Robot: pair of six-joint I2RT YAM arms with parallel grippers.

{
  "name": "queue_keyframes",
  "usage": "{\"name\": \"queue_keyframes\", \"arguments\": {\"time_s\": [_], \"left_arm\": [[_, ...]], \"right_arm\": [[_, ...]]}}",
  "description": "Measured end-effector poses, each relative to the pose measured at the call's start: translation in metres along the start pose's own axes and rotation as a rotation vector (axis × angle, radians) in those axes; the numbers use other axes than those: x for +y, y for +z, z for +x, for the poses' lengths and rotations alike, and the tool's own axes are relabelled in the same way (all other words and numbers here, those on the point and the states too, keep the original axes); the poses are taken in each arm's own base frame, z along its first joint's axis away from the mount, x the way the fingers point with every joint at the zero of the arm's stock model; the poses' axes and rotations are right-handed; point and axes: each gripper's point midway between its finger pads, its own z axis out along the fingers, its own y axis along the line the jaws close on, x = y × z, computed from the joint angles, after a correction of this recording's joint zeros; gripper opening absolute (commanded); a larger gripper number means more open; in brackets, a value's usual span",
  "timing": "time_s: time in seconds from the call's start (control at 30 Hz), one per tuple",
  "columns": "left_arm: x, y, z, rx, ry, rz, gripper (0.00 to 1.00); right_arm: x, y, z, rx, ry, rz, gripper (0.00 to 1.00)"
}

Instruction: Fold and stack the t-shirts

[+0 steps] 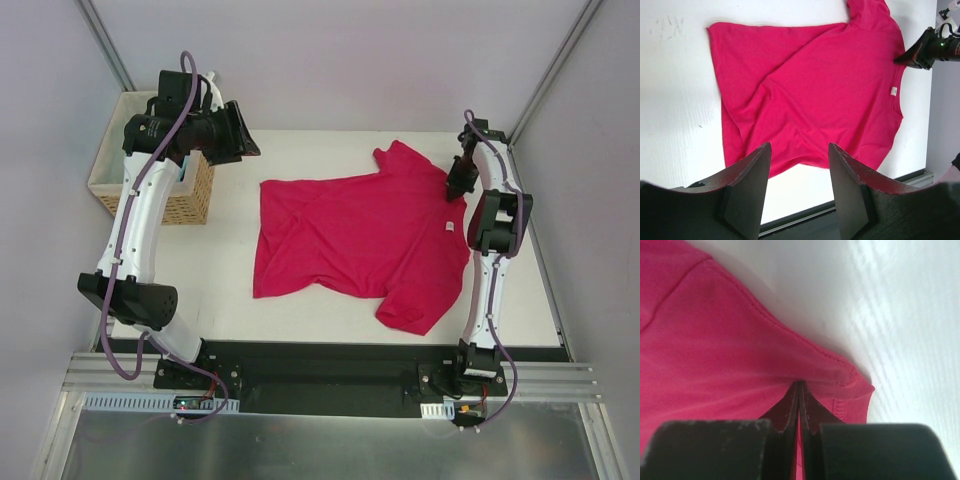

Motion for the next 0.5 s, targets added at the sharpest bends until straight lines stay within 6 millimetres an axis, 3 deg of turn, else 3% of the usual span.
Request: {"name": "queue_keyframes", "arguments": {"time_s": [0.2, 0.27, 0.37, 0.4, 0.43, 0.5], "left_arm": [[-0.005, 0.002, 0.002, 0.020, -0.019, 0.027, 0.49], [-0.005, 0.004, 0.003, 0.025, -0.022, 0.027, 0.45], [0.003, 0.014, 0.010, 0.049, -0.026, 0.012, 0.27], [0.008, 0.020, 0.016, 0.066, -0.023, 0.001, 0.18], [0.016, 0.029, 0.024, 0.094, -0.024, -0.015, 0.00], [0.035, 0.049, 0.050, 0.182, -0.039, -0.059, 0.00]], "right_arm": [[-0.001, 0.004, -0.028, -0.098, 0.022, -0.029, 0.01], [0.002, 0.004, -0.036, -0.123, 0.024, -0.052, 0.01], [0.013, 0.005, -0.039, -0.142, 0.034, -0.116, 0.01], [0.016, 0.004, -0.033, -0.133, 0.042, -0.140, 0.01], [0.018, 0.000, -0.026, -0.119, 0.051, -0.159, 0.01], [0.025, -0.016, -0.016, -0.111, 0.064, -0.199, 0.01]]}}
